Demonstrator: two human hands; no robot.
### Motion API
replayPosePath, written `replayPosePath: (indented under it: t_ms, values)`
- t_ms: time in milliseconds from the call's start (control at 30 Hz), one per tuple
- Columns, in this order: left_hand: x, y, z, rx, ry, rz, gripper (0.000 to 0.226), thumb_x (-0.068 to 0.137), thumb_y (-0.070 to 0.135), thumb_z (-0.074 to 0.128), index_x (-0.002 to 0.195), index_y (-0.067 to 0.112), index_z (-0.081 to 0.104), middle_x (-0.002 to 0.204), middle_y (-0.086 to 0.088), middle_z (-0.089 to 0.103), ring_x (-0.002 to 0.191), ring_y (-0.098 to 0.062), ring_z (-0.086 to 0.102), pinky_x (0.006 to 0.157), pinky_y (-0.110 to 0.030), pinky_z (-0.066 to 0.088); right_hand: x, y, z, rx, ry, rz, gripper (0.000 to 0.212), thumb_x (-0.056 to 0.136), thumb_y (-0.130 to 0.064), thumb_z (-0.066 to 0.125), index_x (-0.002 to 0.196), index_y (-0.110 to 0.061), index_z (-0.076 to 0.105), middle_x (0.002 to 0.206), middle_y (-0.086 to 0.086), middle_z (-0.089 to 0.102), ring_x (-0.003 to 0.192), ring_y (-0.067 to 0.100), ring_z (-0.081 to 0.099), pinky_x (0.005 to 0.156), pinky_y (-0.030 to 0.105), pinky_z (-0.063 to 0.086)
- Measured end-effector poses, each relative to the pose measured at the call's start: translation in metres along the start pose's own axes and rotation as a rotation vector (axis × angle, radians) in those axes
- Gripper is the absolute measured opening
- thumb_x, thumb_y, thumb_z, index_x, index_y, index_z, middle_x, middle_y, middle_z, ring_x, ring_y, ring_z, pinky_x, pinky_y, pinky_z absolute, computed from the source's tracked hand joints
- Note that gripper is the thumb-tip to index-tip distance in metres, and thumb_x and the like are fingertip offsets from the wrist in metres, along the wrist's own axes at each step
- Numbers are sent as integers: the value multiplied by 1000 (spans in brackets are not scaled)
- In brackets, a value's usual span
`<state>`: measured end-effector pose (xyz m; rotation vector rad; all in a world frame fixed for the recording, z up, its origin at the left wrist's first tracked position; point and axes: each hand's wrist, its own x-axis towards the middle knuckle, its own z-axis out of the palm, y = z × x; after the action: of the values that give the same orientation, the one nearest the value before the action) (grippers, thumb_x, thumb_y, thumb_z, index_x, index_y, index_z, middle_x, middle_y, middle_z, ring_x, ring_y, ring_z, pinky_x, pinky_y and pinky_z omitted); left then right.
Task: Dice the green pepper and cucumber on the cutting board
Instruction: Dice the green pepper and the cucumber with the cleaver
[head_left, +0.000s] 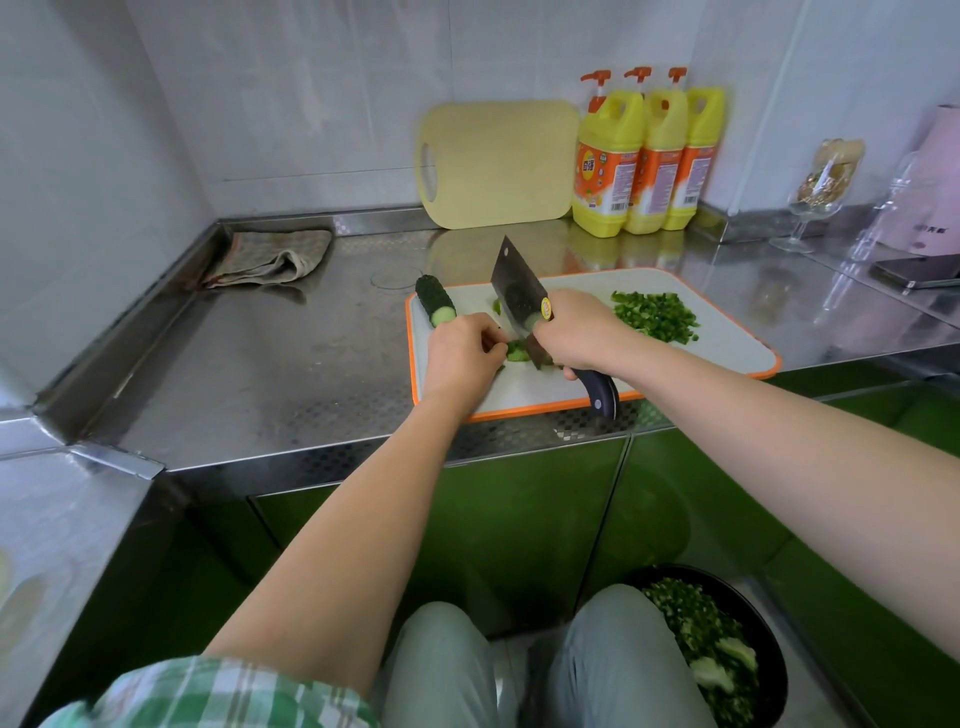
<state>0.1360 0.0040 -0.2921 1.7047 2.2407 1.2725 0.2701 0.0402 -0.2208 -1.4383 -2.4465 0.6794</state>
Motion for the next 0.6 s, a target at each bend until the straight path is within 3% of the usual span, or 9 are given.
replayPosePath:
  t_ms: [433,600]
  values:
    - [1,1,-1,-10,12,-2,6,84,7,68,82,12,72,77,5,65,71,-11,57,70,-24,48,-11,-4,-6,-19,-64,-4,8,89,-4,38,82,-6,41,67,16,50,46,26,50,48,26,40]
    - [0,3,0,-4,19,-7,6,85,8,67,84,12,72,77,7,63,73,-10,56,71,-23,46,-13,-1,-7,-8,-46,-11,18,90,-6,39,73,-12,35,64,12,47,44,25,51,47,24,40]
